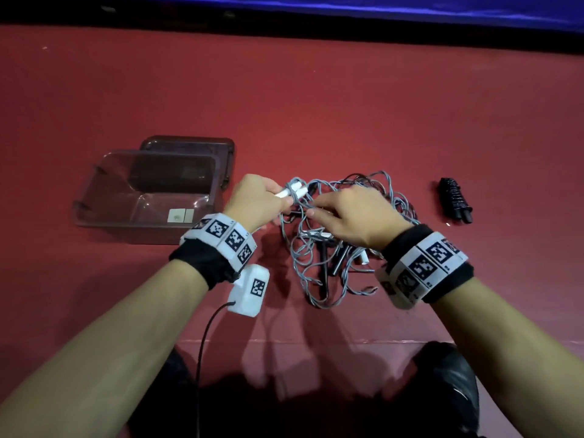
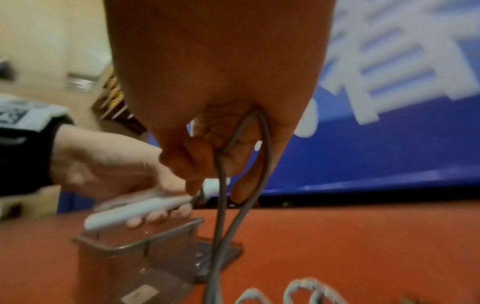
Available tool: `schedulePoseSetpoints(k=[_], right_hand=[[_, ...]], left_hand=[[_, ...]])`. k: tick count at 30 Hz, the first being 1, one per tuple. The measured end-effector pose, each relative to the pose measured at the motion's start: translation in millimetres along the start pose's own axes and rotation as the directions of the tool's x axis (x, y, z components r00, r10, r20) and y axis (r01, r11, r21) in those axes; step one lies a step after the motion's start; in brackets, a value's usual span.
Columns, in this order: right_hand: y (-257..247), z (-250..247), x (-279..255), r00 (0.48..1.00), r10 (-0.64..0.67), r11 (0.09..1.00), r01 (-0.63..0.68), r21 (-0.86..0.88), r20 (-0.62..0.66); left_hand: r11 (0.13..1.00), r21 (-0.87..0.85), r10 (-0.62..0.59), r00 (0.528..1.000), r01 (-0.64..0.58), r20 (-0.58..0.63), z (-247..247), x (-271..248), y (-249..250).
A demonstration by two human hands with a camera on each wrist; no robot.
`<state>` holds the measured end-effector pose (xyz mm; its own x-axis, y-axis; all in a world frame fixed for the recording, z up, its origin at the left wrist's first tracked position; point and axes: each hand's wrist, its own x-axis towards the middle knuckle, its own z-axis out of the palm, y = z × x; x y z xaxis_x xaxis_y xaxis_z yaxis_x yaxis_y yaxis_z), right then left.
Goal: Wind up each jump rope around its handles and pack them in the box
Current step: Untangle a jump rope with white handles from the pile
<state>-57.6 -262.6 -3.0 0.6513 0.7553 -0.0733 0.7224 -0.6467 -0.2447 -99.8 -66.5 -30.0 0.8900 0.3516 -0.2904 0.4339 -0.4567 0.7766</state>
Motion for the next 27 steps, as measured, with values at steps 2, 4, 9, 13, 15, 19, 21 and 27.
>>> schedulePoseSetpoints(k=[2, 4, 9, 13, 15, 19, 21, 27], right_hand=[[-4.1, -16.8, 0.9, 0.998, -0.064, 0.977, 0.059, -0.207, -0.019], [-4.2, -34.2, 1.5, 0.995, -0.098, 0.968, 0.099, -0.233, 0.015], [7.3, -53.4, -0.5, 0.996, -0.081, 0.985, 0.073, 0.159, 0.048], [15.2, -43.6, -1.0, 0.994, -0.064, 0.751, 0.107, 0.652, -0.089], [19.8, -34.9, 0.8, 0.985, 0.02, 0.615, 0.122, 0.779, -0.17], [21.0, -6.2, 5.7, 0.97, 0.184, 0.46, 0.057, 0.886, -0.157], [18.6, 8.2, 6.4, 0.981, 0.186, 0.356, -0.012, 0.934, -0.059], [7.2, 37.7, 4.5, 0.969, 0.185, 0.458, -0.232, 0.858, 0.163]], left_hand=[[0.958, 0.271, 0.089, 0.996, -0.092, 0.023, 1.1, -5.9, 6.1], [0.85, 0.48, 0.172, 0.975, -0.218, 0.14, 0.9, -14.7, 15.9], [0.745, 0.403, 0.245, 0.781, -0.531, 0.575, -17.1, -21.3, 34.7], [0.798, 0.18, 0.319, 0.658, -0.575, 0.682, -32.4, -21.7, 42.7], [0.842, 0.025, 0.411, 0.671, -0.539, 0.617, -36.6, -20.2, 40.4], [0.882, -0.225, 0.471, 0.782, -0.415, 0.408, -30.9, -14.3, 29.5], [0.885, -0.317, 0.443, 0.829, -0.342, 0.342, -23.5, -11.6, 21.5], [0.912, -0.397, 0.14, 0.988, -0.103, 0.066, -1.3, 0.0, -3.8]])
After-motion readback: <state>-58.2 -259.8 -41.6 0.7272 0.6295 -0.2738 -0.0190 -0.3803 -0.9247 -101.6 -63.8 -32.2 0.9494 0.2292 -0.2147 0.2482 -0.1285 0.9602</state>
